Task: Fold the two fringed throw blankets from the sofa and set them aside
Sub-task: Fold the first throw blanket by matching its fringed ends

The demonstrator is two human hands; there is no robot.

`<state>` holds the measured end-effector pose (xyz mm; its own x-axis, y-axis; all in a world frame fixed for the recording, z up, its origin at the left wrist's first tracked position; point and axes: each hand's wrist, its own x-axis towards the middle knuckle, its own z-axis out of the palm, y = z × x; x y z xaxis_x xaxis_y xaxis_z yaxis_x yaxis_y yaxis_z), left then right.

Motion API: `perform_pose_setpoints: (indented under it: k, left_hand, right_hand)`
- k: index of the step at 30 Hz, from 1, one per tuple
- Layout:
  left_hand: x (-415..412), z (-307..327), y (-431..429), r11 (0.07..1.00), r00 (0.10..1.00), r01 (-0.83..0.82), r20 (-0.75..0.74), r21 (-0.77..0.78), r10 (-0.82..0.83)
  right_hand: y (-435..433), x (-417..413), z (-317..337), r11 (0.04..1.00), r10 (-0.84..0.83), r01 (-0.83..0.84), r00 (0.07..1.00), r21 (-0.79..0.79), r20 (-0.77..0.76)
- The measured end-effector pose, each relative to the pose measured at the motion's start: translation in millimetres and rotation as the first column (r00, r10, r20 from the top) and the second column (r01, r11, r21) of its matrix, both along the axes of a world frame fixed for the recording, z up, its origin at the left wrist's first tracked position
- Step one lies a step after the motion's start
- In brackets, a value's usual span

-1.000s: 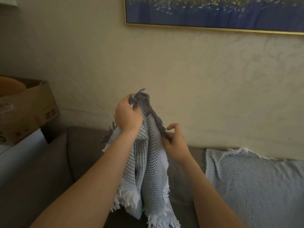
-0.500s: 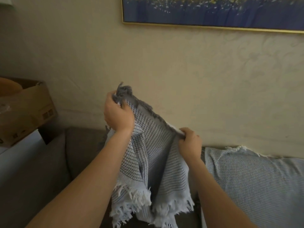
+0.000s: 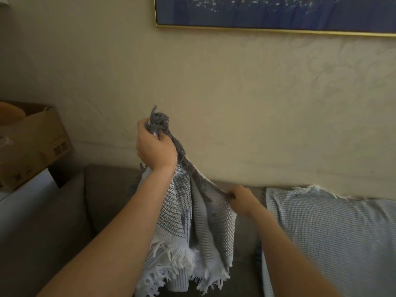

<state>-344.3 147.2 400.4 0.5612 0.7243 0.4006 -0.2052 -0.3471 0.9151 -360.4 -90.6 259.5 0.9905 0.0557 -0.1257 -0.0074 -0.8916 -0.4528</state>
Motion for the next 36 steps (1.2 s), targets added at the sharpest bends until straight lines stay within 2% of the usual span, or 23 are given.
perform_pose_setpoints:
  k: [3, 5, 7, 9, 11, 15, 19, 22, 24, 26, 28, 31, 33, 36]
  left_hand:
    - [0, 2, 1, 1.0, 1.0, -0.007, 0.007, 0.009, 0.007]
    - [-1, 3, 1, 1.0, 1.0, -0.007, 0.01, 0.007, 0.007]
    - [-3, 5, 0, 1.0, 1.0, -0.003, 0.018, 0.007, 0.003]
    - [-4, 7, 1, 1.0, 1.0, -0.001, 0.027, 0.009, 0.0]
    - [-5, 8, 0, 1.0, 1.0, -0.001, 0.028, 0.007, 0.001]
    - [-7, 9, -2, 1.0, 1.0, 0.017, 0.023, -0.006, -0.017]
    - [-6, 9, -1, 1.0, 1.0, 0.022, 0.022, -0.013, -0.022]
    - [-6, 9, -1, 1.0, 1.0, 0.021, 0.023, -0.016, -0.02]
    - [-5, 8, -2, 0.999, 0.999, 0.027, 0.029, -0.02, -0.026]
    - [-5, 8, -2, 0.999, 0.999, 0.029, 0.03, -0.019, -0.028]
    - [-4, 7, 1, 0.999, 0.999, 0.03, 0.03, -0.018, -0.029]
    - [-2, 4, 8, 1.0, 1.0, 0.022, 0.012, -0.012, -0.022]
    - [-1, 1, 12, 1.0, 1.0, 0.005, -0.003, -0.016, -0.005]
    - [1, -5, 14, 1.0, 0.999, -0.015, -0.038, -0.017, 0.015]
  right_hand:
    - [6, -5, -13, 0.968, -0.167, 0.105, 0.947, 0.226, 0.275]
    - [8, -14, -21, 0.986, -0.125, 0.066, 0.902, 0.154, 0.413]
    - [11, -20, -24, 0.998, -0.013, 0.043, 0.876, -0.051, 0.482]
    - [17, -21, -26, 0.974, 0.094, 0.001, 0.907, -0.225, 0.41]
    - [27, -22, -28, 0.949, 0.179, -0.081, 0.934, -0.303, 0.309]
    - [52, -32, -25, 0.932, 0.297, -0.229, 0.926, -0.283, 0.231]
    - [68, -42, -31, 0.943, 0.293, -0.218, 0.901, -0.251, 0.32]
    - [80, -44, -39, 0.952, 0.257, -0.189, 0.92, -0.241, 0.295]
    - [86, -41, -45, 0.979, 0.151, -0.106, 0.953, -0.177, 0.262]
    - [86, -36, -50, 0.999, 0.022, -0.012, 0.973, -0.044, 0.231]
    - [81, -32, -52, 0.994, -0.033, 0.011, 0.978, 0.109, 0.206]
    - [68, -32, -48, 0.96, -0.088, 0.015, 0.963, 0.279, 0.253]
    - [59, -34, -44, 0.936, -0.146, 0.039, 0.947, 0.351, 0.285]
    - [47, -32, -45, 0.925, -0.194, 0.063, 0.926, 0.375, 0.323]
